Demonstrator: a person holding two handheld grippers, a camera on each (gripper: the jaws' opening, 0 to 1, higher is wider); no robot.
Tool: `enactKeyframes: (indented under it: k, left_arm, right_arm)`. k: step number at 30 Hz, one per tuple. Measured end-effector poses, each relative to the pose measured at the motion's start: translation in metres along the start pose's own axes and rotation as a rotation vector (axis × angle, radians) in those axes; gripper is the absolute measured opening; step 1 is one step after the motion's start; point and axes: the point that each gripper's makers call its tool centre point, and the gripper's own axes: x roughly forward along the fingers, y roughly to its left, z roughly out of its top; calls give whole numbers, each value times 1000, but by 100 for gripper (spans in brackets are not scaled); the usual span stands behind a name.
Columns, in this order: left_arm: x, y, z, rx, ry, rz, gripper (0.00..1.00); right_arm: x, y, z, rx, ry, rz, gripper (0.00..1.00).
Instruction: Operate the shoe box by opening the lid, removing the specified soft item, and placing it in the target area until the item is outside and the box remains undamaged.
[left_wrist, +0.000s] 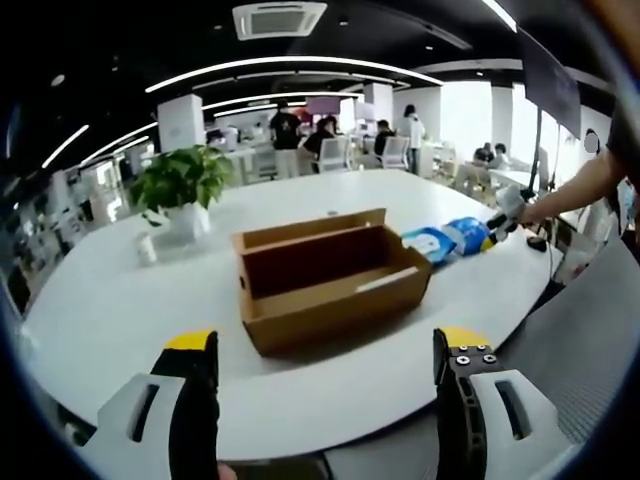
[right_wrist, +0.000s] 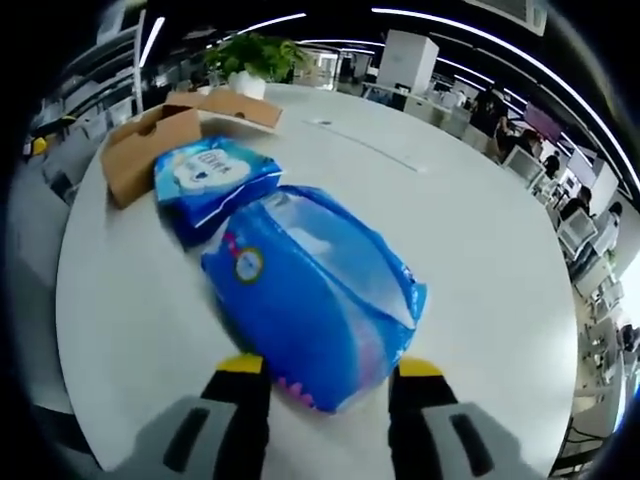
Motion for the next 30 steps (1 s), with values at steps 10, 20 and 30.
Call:
enactKeyframes:
  k: [10,20,30]
  left_arm:
    - [-1,1,1,-6,-5,8,92]
    - [-1,0,2,-3,-8,10,92]
    - [-2,0,5,-19,-32,6,92]
  right_arm:
    - [3,-1,3,-16,3,11,45]
    - [1,1,2,-4,5,8,46]
    - [-12,3,4,45,-15,-26,49]
